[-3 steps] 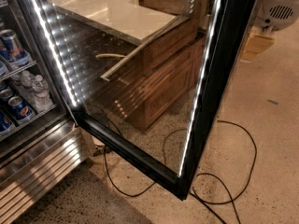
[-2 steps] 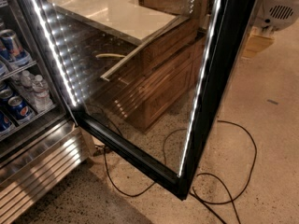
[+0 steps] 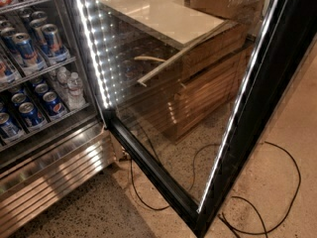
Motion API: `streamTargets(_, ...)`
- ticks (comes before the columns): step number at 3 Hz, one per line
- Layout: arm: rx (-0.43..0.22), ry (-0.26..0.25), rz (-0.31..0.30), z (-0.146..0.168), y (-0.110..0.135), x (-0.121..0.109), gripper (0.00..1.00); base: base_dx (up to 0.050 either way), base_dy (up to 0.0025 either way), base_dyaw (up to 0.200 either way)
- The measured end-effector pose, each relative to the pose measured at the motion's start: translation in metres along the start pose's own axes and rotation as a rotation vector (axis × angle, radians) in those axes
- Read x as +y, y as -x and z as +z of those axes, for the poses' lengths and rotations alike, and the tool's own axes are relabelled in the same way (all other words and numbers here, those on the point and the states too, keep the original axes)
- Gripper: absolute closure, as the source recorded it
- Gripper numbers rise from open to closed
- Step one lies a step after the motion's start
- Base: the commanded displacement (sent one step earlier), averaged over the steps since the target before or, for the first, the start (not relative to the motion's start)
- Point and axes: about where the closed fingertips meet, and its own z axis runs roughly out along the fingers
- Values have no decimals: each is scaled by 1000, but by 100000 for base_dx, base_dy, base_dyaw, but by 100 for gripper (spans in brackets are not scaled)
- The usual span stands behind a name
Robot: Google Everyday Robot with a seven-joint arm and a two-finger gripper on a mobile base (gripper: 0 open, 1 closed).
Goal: Close right fridge door
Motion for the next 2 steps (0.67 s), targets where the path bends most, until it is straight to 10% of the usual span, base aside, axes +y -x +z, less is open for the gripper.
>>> streamTargets(2,0,0,0,0,0,0,100,-2456,-226,17421)
